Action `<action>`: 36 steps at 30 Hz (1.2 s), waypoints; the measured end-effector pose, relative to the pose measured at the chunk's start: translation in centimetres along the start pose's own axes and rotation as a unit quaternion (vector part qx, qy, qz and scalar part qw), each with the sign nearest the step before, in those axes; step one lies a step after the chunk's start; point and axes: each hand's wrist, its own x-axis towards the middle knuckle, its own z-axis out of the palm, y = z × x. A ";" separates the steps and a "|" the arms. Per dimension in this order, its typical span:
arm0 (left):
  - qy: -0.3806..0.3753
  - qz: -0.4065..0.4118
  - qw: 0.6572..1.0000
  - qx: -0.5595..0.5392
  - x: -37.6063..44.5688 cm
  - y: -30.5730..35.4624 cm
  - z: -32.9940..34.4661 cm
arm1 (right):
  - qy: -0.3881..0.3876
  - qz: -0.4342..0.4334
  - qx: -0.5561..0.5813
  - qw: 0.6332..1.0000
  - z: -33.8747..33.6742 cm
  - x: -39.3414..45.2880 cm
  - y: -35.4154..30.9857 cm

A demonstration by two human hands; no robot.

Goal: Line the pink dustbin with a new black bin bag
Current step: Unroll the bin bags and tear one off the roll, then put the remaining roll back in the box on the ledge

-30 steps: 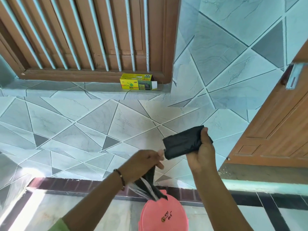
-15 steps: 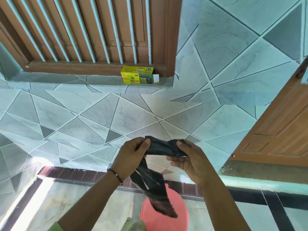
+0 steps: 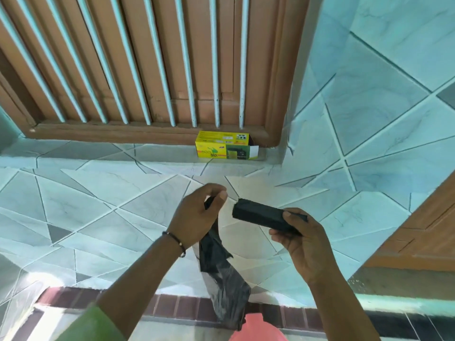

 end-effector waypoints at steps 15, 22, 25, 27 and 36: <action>-0.115 -0.022 0.924 0.363 16.9 -3.2 -3.0 | 0.063 -0.068 0.007 0.996 2.3 2.0 -0.9; -0.021 0.075 0.980 0.185 11.6 -3.5 -3.6 | 0.077 -0.265 -0.167 0.947 5.1 1.3 -2.8; -0.004 0.083 0.986 0.142 9.7 -3.8 -3.6 | 0.093 -0.349 -0.231 0.904 6.2 1.5 -4.1; 0.001 0.067 0.992 0.109 9.2 -4.0 -3.9 | 0.082 -0.383 -0.277 0.877 6.4 1.6 -4.5; 0.028 0.024 0.999 0.017 8.5 -4.8 -4.7 | 0.024 -0.385 -0.381 0.840 6.0 1.7 -3.6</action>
